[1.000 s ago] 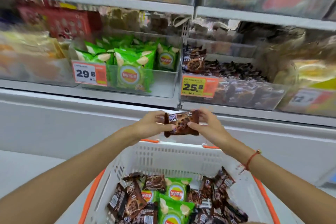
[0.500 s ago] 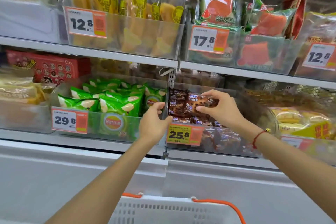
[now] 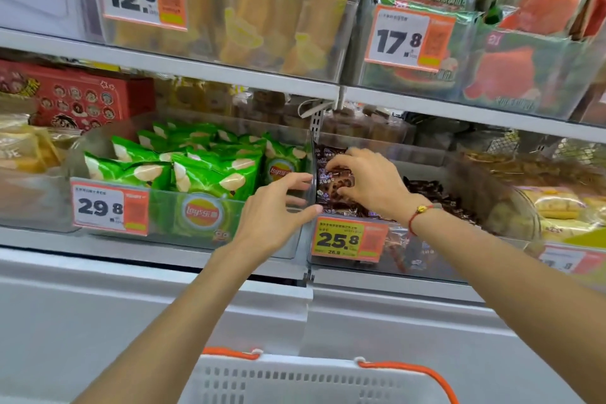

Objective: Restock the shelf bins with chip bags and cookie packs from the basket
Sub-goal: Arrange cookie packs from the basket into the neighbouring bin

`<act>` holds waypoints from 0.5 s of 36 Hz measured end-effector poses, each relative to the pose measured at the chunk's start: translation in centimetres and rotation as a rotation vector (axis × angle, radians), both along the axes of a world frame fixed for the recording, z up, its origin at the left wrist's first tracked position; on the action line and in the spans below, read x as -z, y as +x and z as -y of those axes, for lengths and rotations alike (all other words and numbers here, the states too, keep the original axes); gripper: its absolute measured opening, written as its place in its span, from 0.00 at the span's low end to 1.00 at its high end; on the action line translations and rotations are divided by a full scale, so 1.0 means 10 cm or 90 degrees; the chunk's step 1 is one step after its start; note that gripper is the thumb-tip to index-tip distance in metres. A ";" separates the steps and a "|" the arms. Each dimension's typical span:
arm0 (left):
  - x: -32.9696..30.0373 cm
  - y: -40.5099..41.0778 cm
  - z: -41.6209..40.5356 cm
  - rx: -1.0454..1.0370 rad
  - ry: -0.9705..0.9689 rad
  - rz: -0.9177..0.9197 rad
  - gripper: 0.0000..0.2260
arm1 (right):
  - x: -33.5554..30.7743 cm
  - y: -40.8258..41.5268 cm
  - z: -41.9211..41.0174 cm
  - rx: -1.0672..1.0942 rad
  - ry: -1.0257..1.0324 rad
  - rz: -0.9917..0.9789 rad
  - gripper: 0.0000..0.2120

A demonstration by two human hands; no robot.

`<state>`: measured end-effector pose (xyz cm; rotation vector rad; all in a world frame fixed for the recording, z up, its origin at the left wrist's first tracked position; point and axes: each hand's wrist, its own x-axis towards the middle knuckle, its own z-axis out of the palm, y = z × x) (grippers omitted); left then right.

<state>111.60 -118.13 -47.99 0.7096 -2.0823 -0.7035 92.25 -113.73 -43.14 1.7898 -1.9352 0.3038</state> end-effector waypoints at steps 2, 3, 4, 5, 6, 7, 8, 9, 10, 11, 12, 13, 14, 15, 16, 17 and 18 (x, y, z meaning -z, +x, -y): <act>0.00 0.02 0.01 0.005 0.002 -0.001 0.26 | -0.01 -0.01 0.03 0.000 0.014 0.024 0.18; 0.00 0.02 0.01 0.008 0.003 0.000 0.27 | -0.02 -0.02 0.04 0.005 0.021 0.041 0.17; -0.01 0.02 0.01 0.012 0.006 0.000 0.28 | -0.02 -0.03 0.04 0.009 0.024 0.063 0.17; -0.01 0.02 0.01 0.016 0.011 -0.003 0.28 | -0.02 -0.04 0.04 0.010 0.024 0.086 0.17; -0.01 0.02 0.02 0.017 0.015 -0.006 0.28 | 0.00 -0.05 0.04 0.010 0.024 0.107 0.17; -0.01 0.02 0.02 0.016 0.019 -0.009 0.28 | 0.02 -0.05 0.04 0.012 0.025 0.123 0.17; -0.01 0.01 0.02 0.014 0.023 -0.010 0.27 | 0.04 -0.05 0.04 0.014 0.031 0.133 0.17; -0.01 0.01 0.02 0.011 0.027 -0.011 0.27 | 0.07 -0.04 0.04 0.015 0.039 0.136 0.17; -0.02 0.01 0.02 0.010 0.031 -0.011 0.27 | 0.09 -0.04 0.04 0.016 0.049 0.132 0.17; -0.02 0.01 0.02 0.010 0.034 -0.011 0.27 | 0.09 -0.03 0.04 0.016 0.057 0.124 0.17; -0.01 0.00 0.02 0.011 0.037 -0.012 0.27 | 0.09 -0.02 0.04 0.016 0.067 0.117 0.18; -0.01 0.00 0.02 0.012 0.039 -0.012 0.27 | 0.08 -0.01 0.04 0.015 0.080 0.110 0.18; -0.01 0.00 0.02 0.014 0.040 -0.012 0.27 | 0.06 -0.01 0.04 0.015 0.099 0.103 0.19; 0.00 0.00 0.02 0.018 0.041 -0.012 0.27 | 0.04 0.00 0.04 0.015 0.118 0.095 0.20; -0.01 0.00 0.02 0.021 0.040 -0.012 0.27 | 0.01 0.00 0.02 0.014 0.134 0.088 0.21; -0.01 0.00 0.02 0.025 0.039 -0.010 0.27 | -0.01 0.01 0.00 0.012 0.142 0.084 0.23; -0.01 0.01 0.01 0.028 0.034 -0.007 0.27 | -0.03 0.02 -0.03 0.009 0.142 0.085 0.24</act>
